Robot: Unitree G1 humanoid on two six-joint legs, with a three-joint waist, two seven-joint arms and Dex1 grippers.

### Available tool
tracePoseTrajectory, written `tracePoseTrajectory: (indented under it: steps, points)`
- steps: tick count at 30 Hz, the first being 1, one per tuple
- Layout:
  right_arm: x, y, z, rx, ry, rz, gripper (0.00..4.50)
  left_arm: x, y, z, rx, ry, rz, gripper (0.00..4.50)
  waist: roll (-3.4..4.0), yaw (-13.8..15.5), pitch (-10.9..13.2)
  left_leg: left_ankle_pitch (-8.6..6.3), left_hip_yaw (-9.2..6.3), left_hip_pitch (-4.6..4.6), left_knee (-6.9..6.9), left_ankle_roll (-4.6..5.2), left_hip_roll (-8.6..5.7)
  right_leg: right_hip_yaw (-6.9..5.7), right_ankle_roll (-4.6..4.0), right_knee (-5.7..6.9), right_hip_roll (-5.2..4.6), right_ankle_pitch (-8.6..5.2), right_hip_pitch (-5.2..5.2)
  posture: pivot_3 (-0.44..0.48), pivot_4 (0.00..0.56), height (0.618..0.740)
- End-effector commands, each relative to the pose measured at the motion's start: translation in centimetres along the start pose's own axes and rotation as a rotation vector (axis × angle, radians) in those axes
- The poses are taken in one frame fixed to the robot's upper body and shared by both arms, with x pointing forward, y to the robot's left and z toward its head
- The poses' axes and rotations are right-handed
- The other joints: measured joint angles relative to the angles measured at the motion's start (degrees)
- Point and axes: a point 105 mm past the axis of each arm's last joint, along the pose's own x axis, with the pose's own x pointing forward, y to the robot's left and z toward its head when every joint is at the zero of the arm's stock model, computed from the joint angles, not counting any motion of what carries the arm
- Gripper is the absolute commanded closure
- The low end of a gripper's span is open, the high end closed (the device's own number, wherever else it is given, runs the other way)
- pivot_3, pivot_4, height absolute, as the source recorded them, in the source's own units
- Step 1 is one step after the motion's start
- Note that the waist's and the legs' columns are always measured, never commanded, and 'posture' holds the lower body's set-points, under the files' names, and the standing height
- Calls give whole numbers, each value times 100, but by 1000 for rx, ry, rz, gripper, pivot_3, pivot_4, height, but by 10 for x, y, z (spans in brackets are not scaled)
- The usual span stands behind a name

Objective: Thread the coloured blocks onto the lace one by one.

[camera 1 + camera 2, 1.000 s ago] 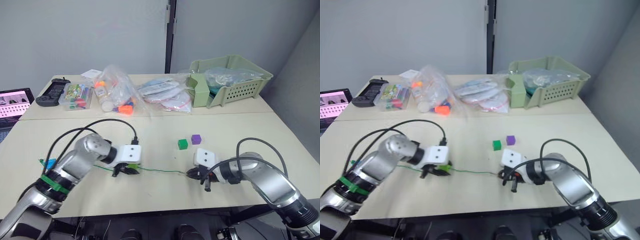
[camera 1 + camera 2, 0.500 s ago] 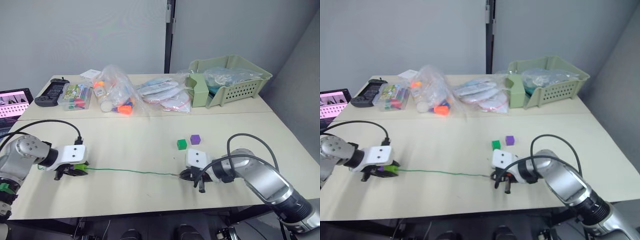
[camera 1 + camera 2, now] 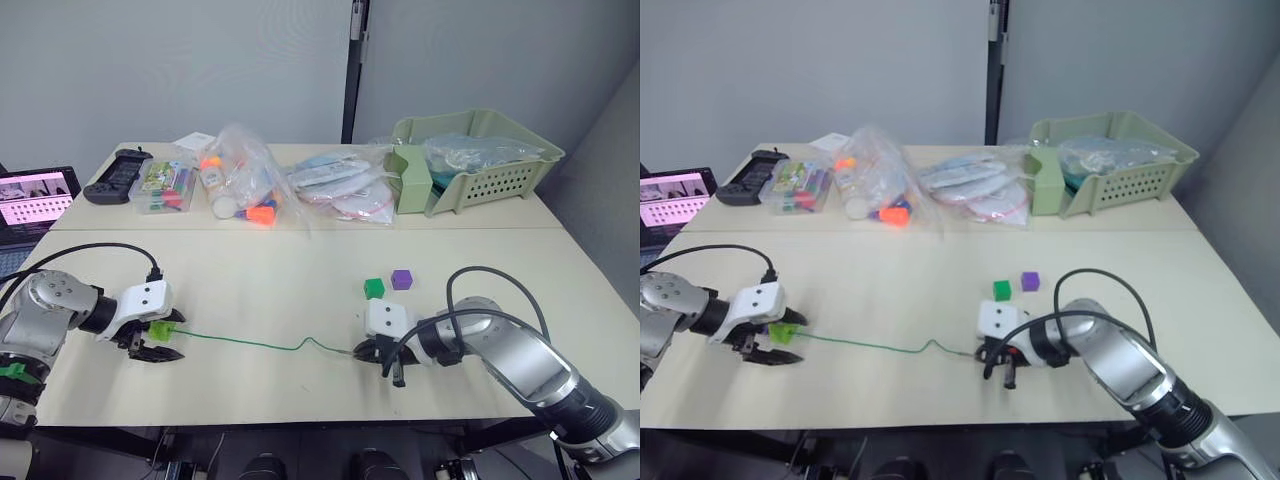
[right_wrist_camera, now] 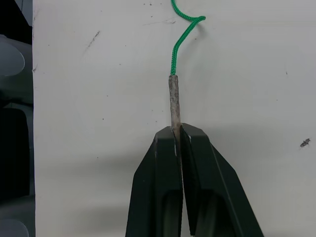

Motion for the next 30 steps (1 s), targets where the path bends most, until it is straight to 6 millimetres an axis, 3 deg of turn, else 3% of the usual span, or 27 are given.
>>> tracePoseTrajectory:
  steps: [1, 3, 7, 15, 20, 30]
  points:
    - [0, -1, 12, -33, -23, -5, 4500, 0, -6, 57, 67, -157, -59, 8, -3, 3, 1, 0, -1, -2, 1, 0, 0, 0, 0, 0, 0, 0, 0, 0, 150, 740]
    - [1, -1, 14, -32, -24, -8, 4500, 15, -16, 81, 107, -215, -92, 8, -3, 1, 1, 0, 0, -1, 2, 0, 0, 2, 0, -1, -1, 0, 1, 0, 150, 740]
    - [3, -3, 19, -32, -26, -13, 4500, 65, -41, 123, 178, -339, -146, 8, -4, 17, 1, 0, -2, 1, 3, 0, -4, 3, 1, -2, -1, 0, 6, 0, 150, 740]
    - [3, -6, 19, -19, -10, -28, 4500, 126, -54, 153, 245, -379, -125, 8, -5, 0, 0, 0, -15, 2, 6, 0, -17, 5, -1, 9, 3, 1, 6, 0, 150, 740]
    - [3, -7, 19, -14, 3, -36, 4500, 138, -61, 156, 259, -353, -163, 8, -5, -3, 0, 0, -19, 2, 9, 0, -24, 6, 0, 10, 0, 1, 7, 0, 150, 740]
    - [2, -6, 18, -4, 5, -40, 4500, 141, -55, 158, 270, -322, -137, 3160, -5, 5, 0, 0, -29, 0, 10, 0, -32, 5, 0, 9, -4, 0, 11, 0, 150, 740]
